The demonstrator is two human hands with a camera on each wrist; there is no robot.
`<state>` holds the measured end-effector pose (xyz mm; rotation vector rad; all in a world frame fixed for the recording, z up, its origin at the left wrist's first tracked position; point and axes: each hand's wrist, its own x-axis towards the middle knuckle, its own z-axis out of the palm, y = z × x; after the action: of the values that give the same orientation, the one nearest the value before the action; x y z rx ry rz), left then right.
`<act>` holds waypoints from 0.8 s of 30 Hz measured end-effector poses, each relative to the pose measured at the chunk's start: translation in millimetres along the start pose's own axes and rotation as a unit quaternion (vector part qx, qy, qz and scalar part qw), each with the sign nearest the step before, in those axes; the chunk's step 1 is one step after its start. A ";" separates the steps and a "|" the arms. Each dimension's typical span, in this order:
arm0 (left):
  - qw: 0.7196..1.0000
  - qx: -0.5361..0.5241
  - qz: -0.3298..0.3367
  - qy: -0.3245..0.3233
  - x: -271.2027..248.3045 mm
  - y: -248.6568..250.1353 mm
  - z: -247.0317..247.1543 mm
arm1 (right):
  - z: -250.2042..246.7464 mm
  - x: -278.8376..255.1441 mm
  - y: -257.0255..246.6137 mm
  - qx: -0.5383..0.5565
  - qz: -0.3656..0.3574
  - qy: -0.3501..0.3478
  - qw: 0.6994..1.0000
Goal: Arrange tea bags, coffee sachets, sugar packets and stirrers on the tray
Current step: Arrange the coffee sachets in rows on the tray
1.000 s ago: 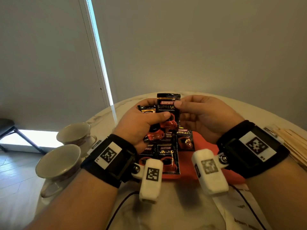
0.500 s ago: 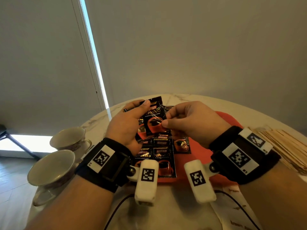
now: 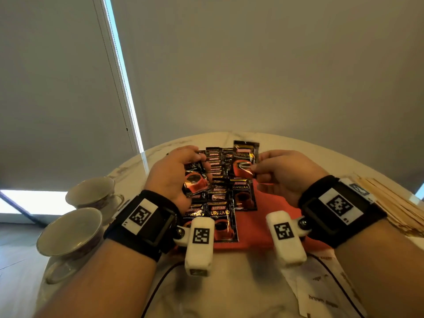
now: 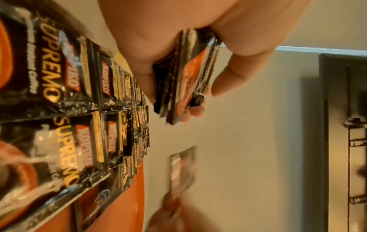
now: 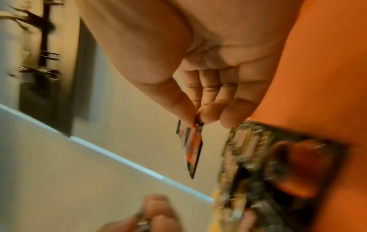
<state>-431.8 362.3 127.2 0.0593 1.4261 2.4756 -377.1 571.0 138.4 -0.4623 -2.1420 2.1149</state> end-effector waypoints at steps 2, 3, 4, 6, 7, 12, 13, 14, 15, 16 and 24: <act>1.000 -0.031 -0.004 0.003 -0.5 2.3 -1.2 | -11.2 2.8 14.8 -0.034 0.047 0.028 0.998; 0.999 -0.040 -0.007 -0.001 -1.3 3.4 -1.7 | -15.1 3.0 21.7 -0.056 0.067 0.039 0.995; 0.999 -0.047 -0.009 -0.004 -2.2 4.1 -2.1 | -17.7 3.3 27.4 -0.074 0.084 0.045 0.993; 0.999 -0.053 -0.013 -0.001 -3.1 4.5 -2.3 | -18.0 1.8 34.5 -0.097 0.114 0.040 0.988; 0.998 -0.054 -0.014 0.002 -3.0 4.3 -2.0 | -17.2 1.0 36.4 -0.103 0.124 0.035 0.986; 0.999 -0.043 -0.007 0.020 -1.9 3.9 -1.7 | -16.7 1.5 37.2 -0.138 0.127 0.016 0.982; 0.999 -0.041 -0.005 0.023 -0.9 3.9 -1.9 | -16.7 1.8 36.8 -0.143 0.129 0.012 0.981; 0.999 -0.038 -0.004 0.028 0.1 3.8 -2.1 | -16.6 1.8 36.4 -0.146 0.130 0.009 0.981; 0.999 -0.034 -0.004 0.033 1.0 3.5 -2.2 | -16.3 1.7 36.1 -0.149 0.131 0.005 0.980; 0.999 -0.030 -0.003 0.035 1.8 2.9 -2.1 | -16.1 1.7 35.8 -0.151 0.132 0.000 0.980; 1.000 -0.013 -0.013 0.024 2.9 1.6 -2.8 | -15.5 0.5 33.0 -0.163 0.143 -0.017 0.976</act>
<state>-435.4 360.0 126.8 -0.0253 1.4032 2.4902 -368.4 585.7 106.2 -0.8152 -2.5920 1.9054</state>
